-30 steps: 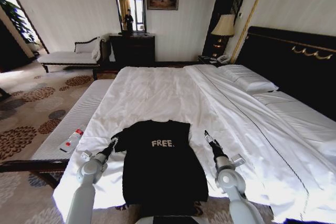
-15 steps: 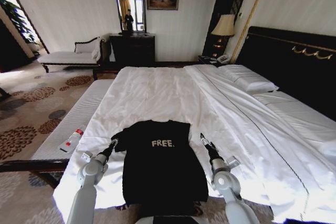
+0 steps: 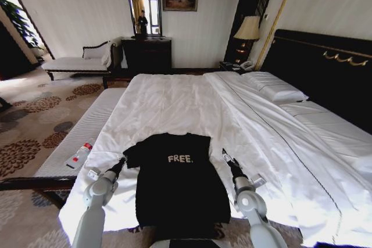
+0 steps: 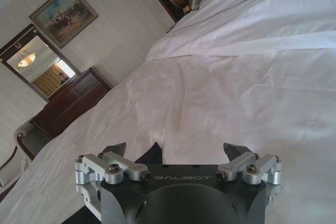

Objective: Fold the clothes on the bed.

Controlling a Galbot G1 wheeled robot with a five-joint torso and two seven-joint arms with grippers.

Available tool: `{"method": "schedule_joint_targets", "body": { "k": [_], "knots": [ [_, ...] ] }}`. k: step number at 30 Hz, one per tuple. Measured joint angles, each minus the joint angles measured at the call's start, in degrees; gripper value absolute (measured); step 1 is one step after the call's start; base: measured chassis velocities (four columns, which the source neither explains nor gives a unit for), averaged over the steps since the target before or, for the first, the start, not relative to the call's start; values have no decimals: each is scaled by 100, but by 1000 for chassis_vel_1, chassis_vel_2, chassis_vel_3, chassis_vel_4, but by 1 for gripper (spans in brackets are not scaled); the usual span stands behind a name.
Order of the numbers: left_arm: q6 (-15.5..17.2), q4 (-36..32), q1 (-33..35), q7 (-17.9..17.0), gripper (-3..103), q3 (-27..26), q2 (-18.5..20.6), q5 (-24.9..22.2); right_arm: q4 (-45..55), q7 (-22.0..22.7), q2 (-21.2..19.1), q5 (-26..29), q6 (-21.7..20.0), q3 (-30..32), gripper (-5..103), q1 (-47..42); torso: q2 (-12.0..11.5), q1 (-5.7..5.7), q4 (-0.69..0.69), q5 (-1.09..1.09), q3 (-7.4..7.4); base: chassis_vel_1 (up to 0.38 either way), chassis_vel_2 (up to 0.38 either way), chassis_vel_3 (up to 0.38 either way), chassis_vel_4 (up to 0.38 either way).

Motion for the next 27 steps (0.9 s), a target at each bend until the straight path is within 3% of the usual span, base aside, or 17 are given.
{"method": "schedule_joint_targets", "body": {
  "k": [6,10,18,27],
  "knots": [
    [-166,-398,116,420,0,165,269,450,-35,7,-2,1,5,-20,100,29,-1,0,0,0,0,0,0,0,0],
    [-329,-1004,236,796,0,786,672,1040,-84,28,0,-1,6,-29,100,42,-1,0,-1,1,0,0,0,0,0],
    [-515,-825,143,867,0,1670,1057,1808,-123,83,14,-8,6,-40,100,40,0,0,0,1,0,0,0,0,0],
    [-566,-469,-107,899,0,2213,1133,1965,-192,92,35,-16,7,-27,100,37,0,0,0,1,0,0,0,0,0]
  ]
}}
